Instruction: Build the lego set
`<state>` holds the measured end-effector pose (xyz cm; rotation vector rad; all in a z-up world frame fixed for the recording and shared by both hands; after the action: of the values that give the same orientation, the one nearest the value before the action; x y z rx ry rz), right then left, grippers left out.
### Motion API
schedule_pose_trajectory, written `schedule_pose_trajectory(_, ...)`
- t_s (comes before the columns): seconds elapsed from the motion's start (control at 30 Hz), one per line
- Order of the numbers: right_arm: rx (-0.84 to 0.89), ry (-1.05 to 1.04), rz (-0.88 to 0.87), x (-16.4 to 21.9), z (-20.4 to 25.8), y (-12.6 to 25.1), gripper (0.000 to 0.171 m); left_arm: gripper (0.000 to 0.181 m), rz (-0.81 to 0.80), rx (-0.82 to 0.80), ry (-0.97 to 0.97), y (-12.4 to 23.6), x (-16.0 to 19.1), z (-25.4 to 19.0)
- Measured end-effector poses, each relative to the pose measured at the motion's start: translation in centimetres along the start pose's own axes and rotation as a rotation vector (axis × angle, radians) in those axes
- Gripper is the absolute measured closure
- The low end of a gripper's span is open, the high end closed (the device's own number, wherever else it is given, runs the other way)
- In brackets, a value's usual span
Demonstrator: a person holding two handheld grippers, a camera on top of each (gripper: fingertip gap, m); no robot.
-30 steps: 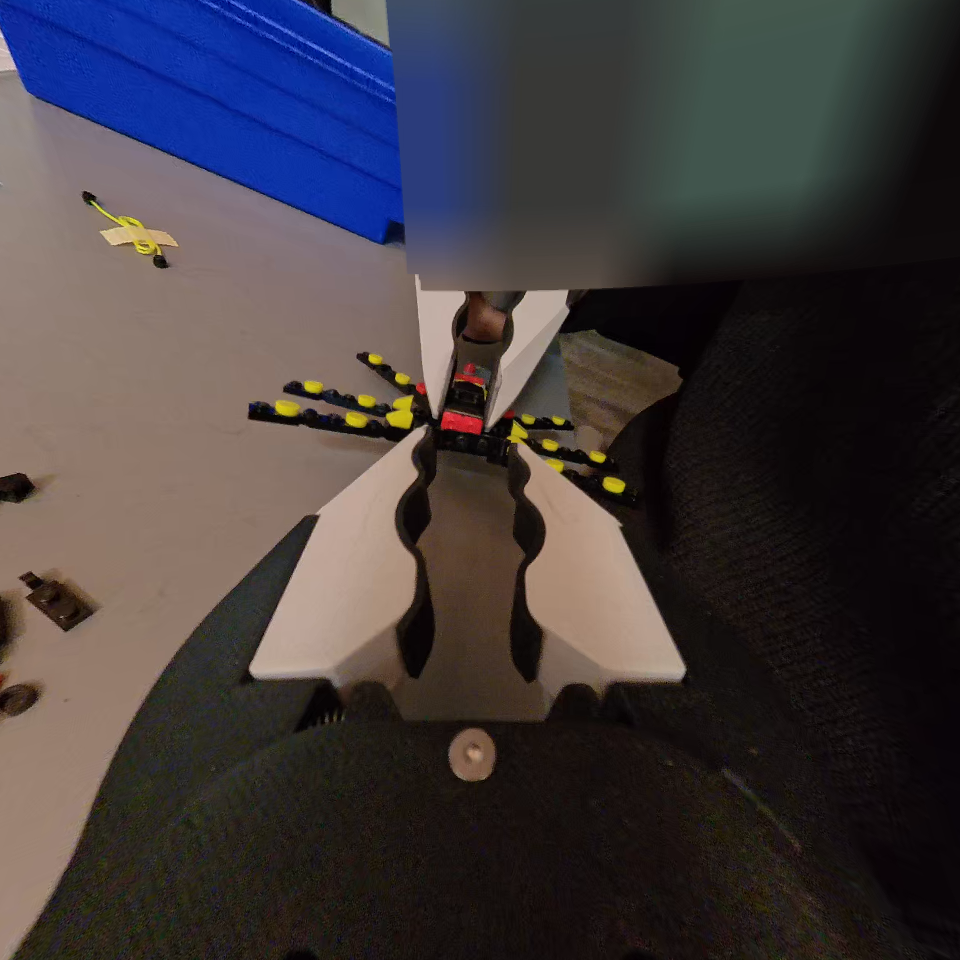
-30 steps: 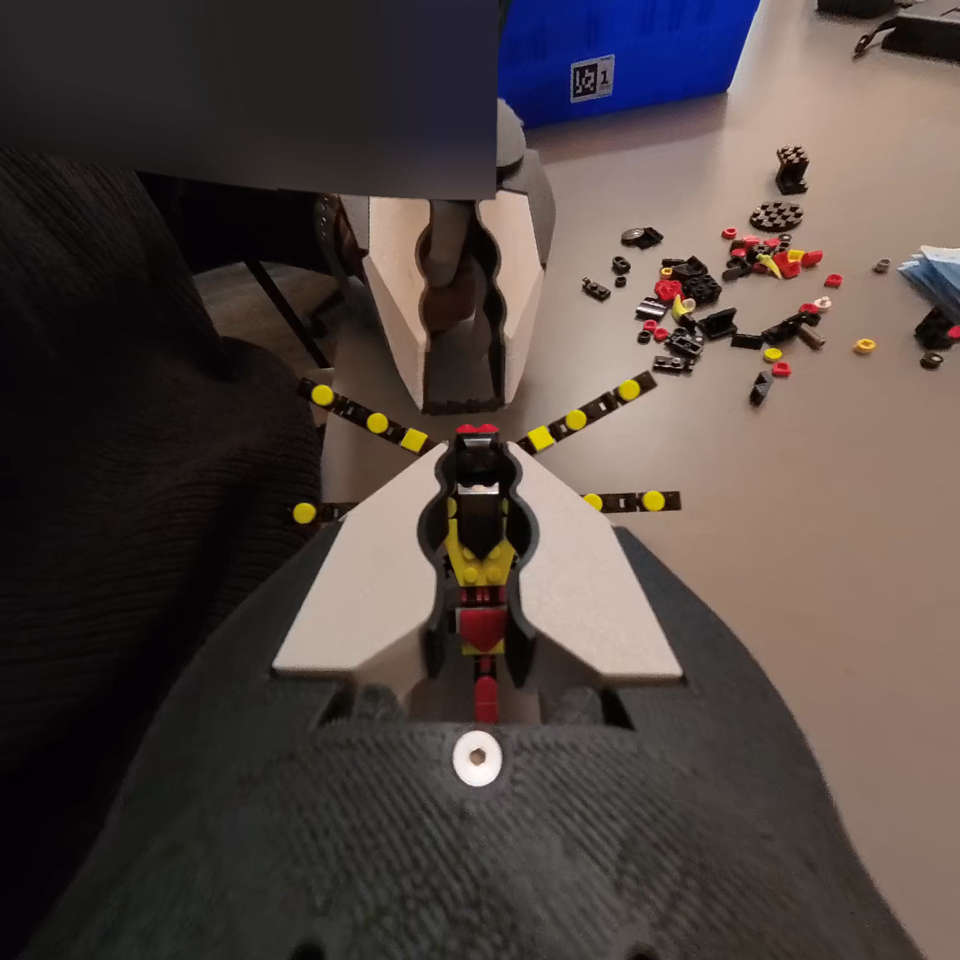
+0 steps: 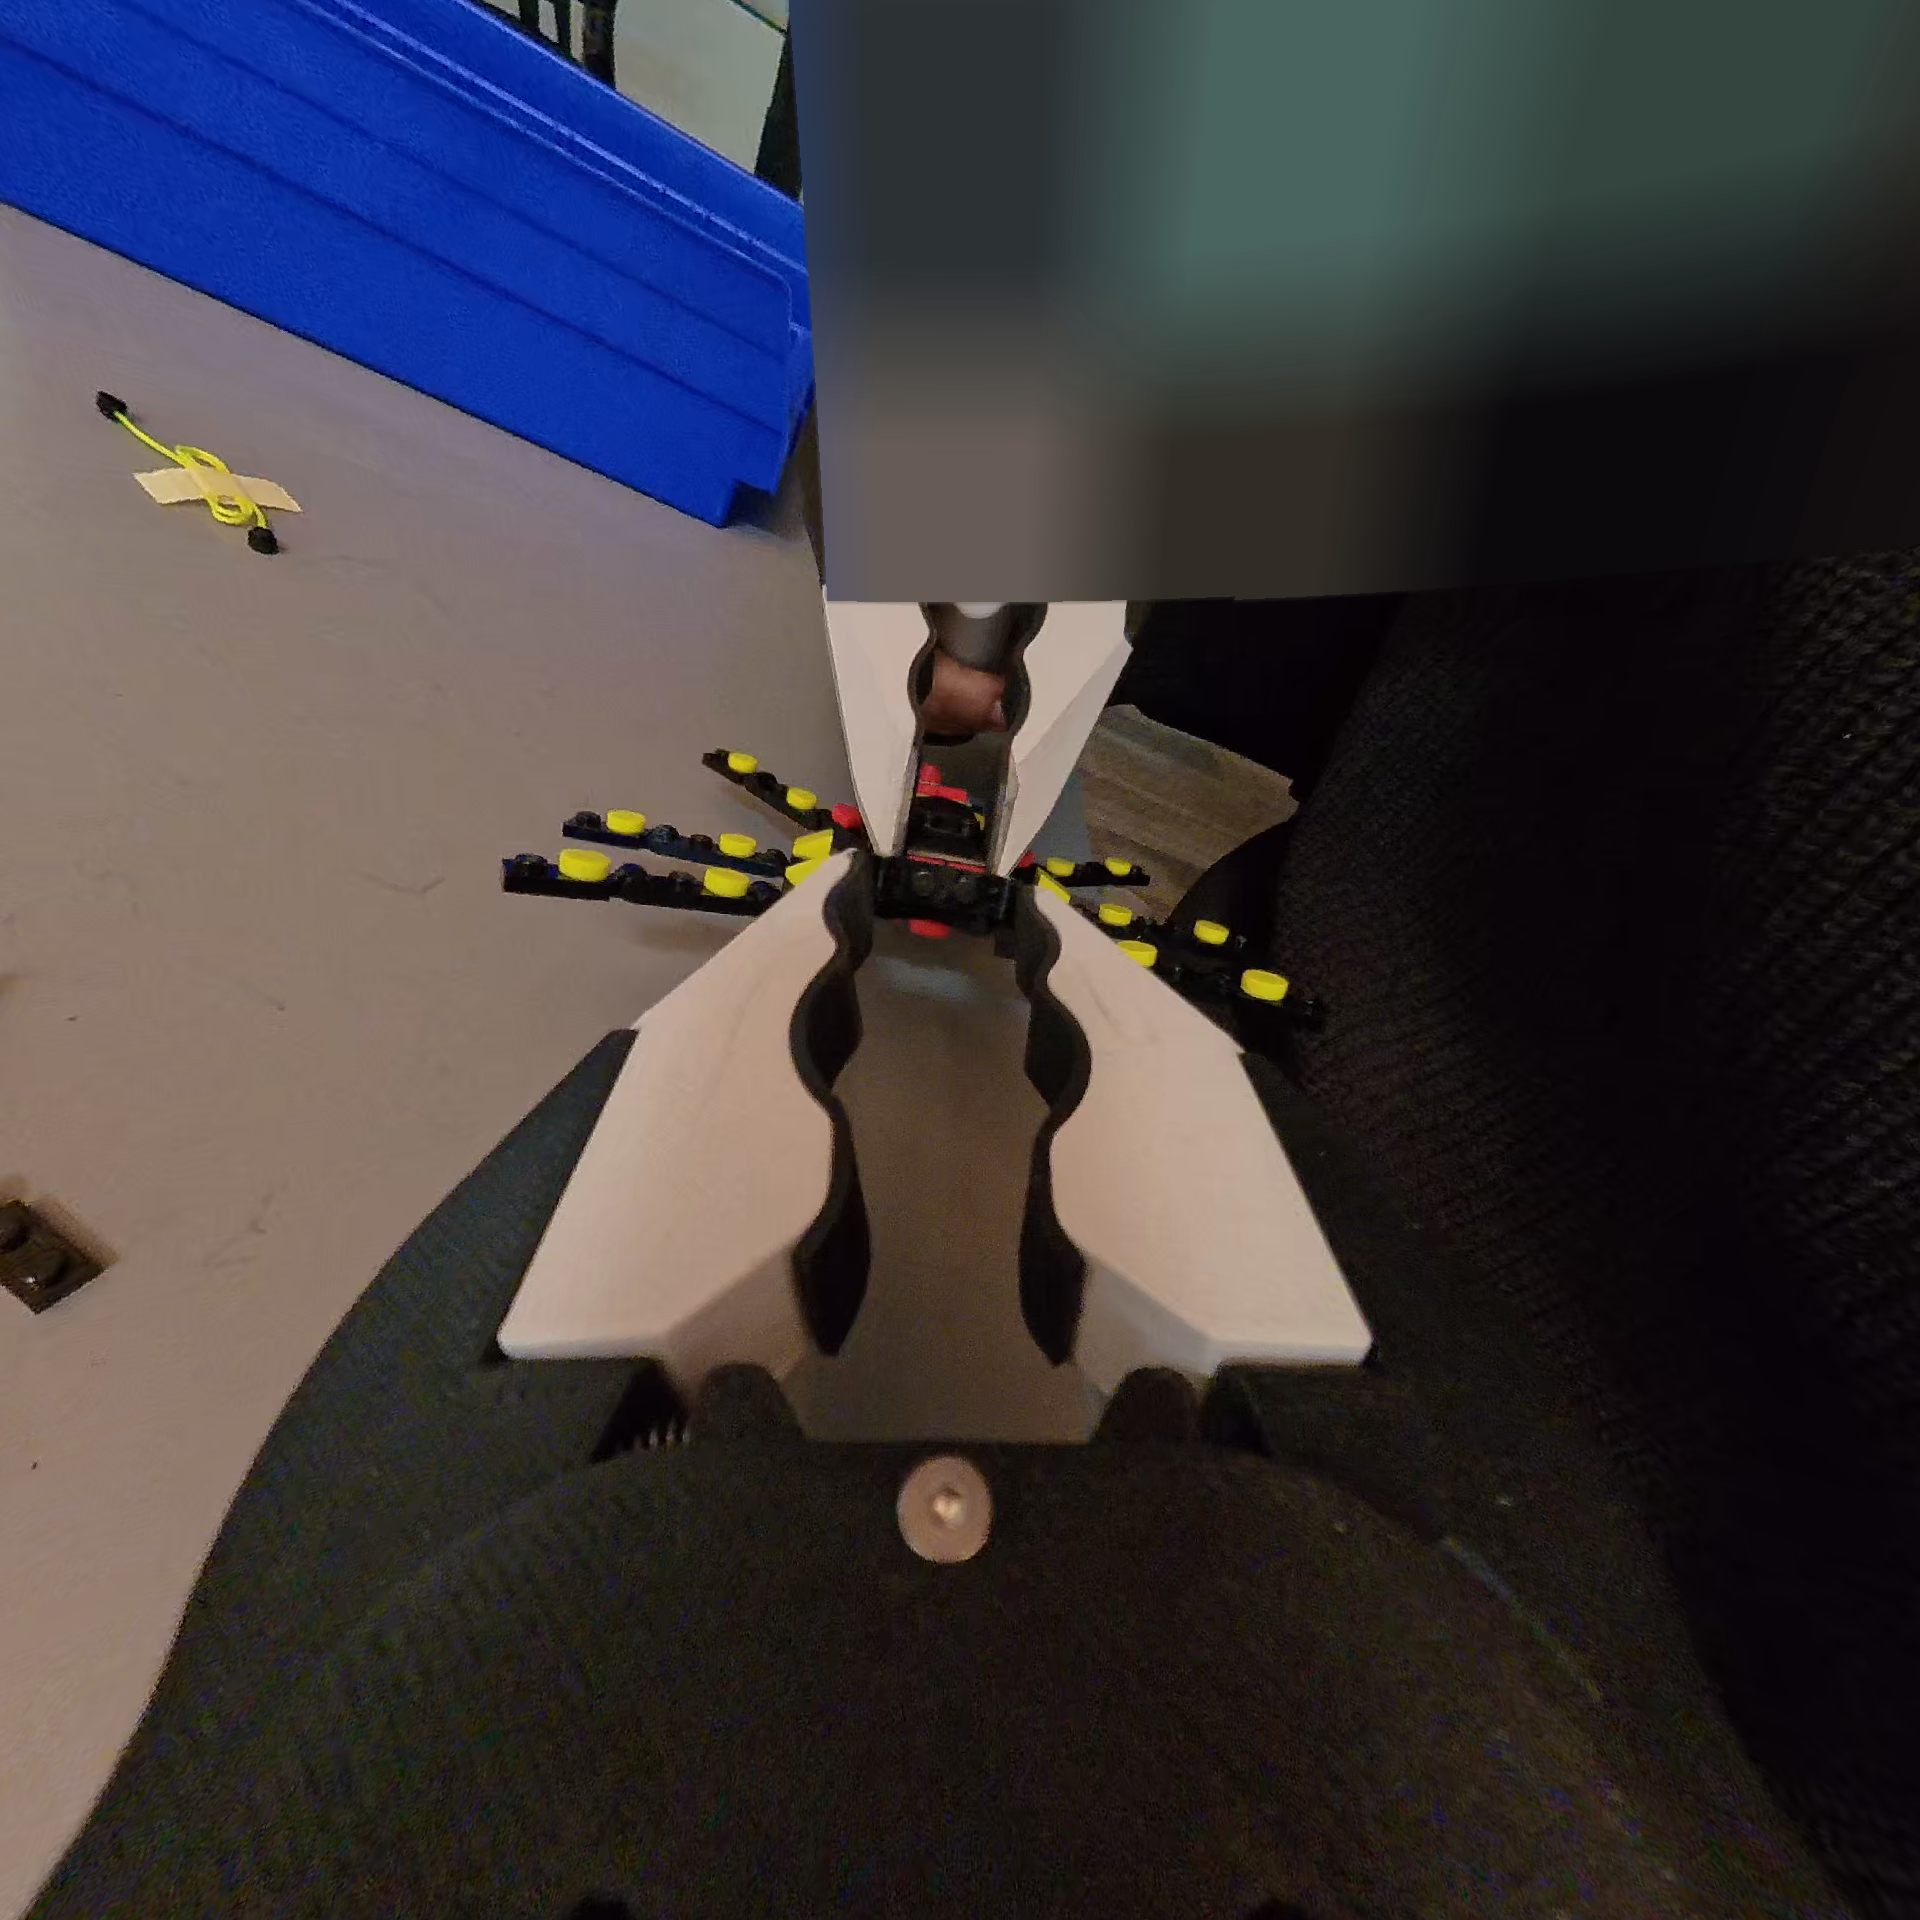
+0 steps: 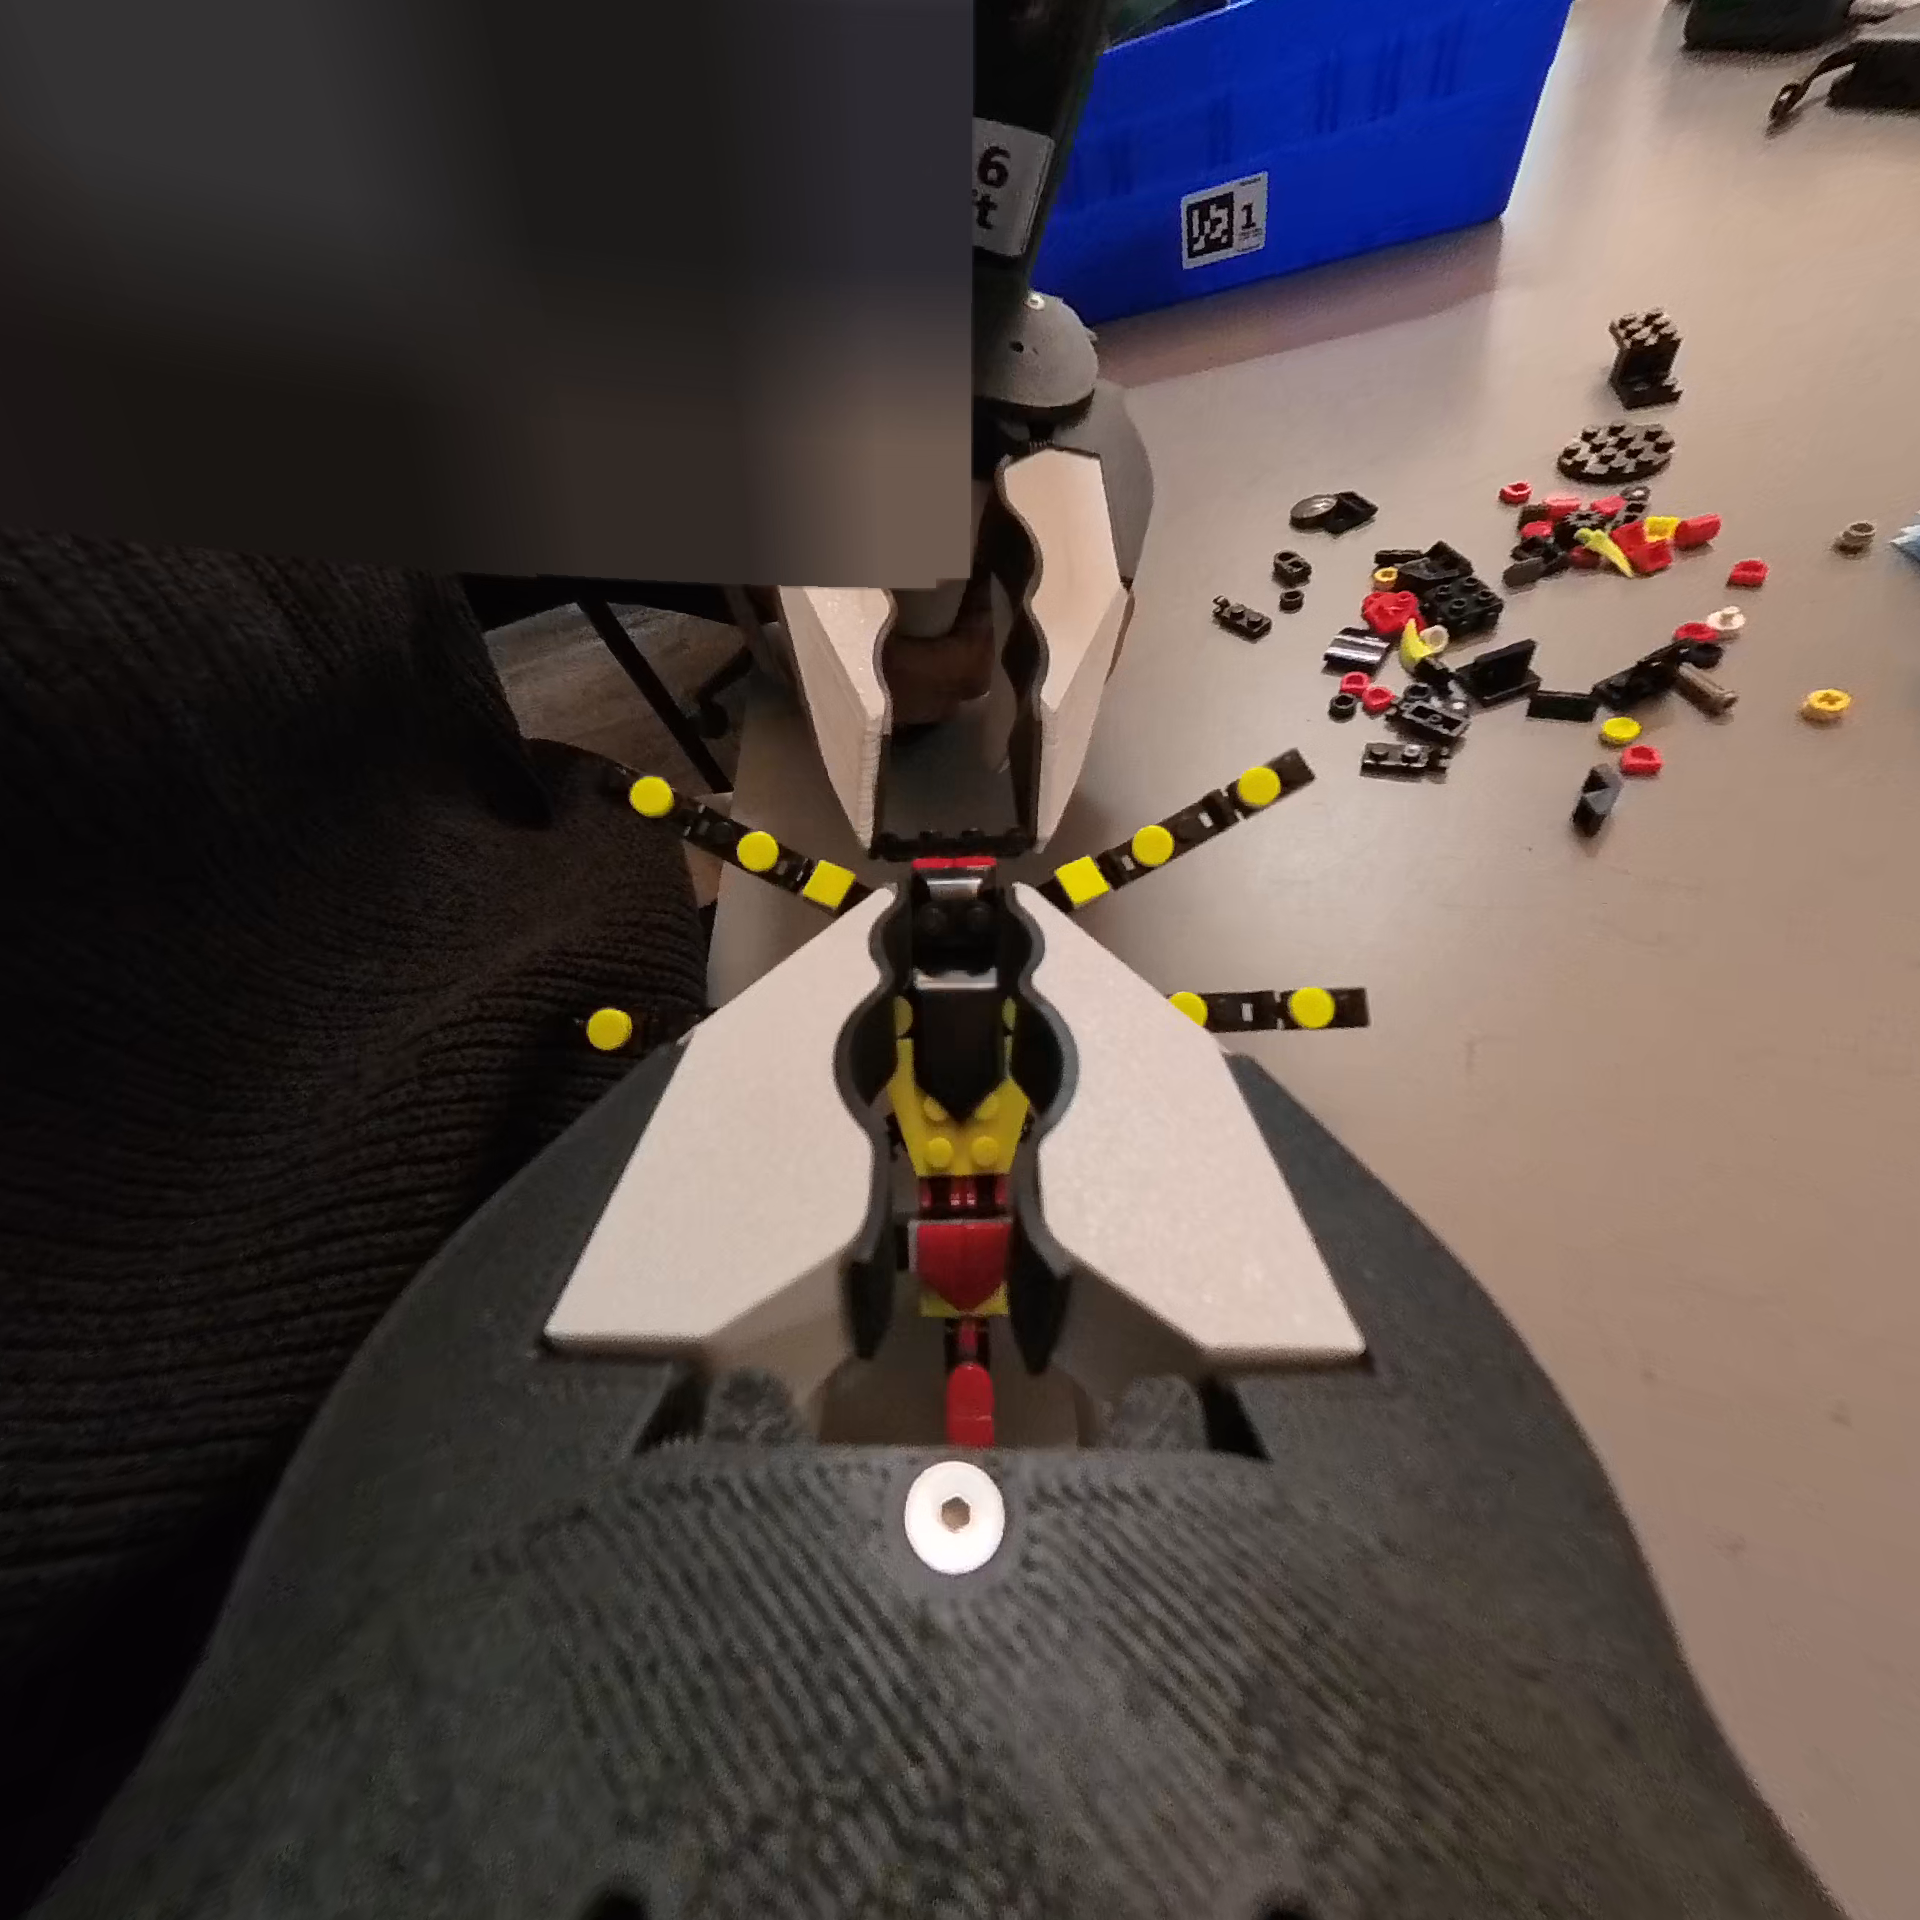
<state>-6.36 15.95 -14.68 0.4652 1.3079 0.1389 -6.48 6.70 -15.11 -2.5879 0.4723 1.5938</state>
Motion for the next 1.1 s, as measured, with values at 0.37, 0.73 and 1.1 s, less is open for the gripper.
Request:
schedule_pose_trajectory(0.37, -0.008, -0.01, -0.092, -1.0, 0.0, 0.8, 0.157, 0.156, -0.1, 0.041, 0.037, 0.0, -1.0, -0.3)
schedule_pose_trajectory(0.73, -0.023, -0.041, -0.141, -1.6, 0.0, 1.2, 0.158, 0.156, -0.162, 0.051, 0.044, 0.0, -1.7, -0.6)
schedule_pose_trajectory(1.1, -0.02, -0.062, -0.137, -1.6, -0.3, 1.1, 0.157, 0.156, -0.163, 0.022, 0.03, -0.1, -1.7, -0.5)
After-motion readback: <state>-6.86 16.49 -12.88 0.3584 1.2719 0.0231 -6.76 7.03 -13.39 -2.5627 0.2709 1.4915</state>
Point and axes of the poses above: each gripper's, where its closed fingertips meet, y back along the fingers, x out of its underside, z = x × y across the jaws, the point moved 5 cm from there along y, back along the fingers, and after that the axes turned 11 degrees about x, right-handed, at the moved point
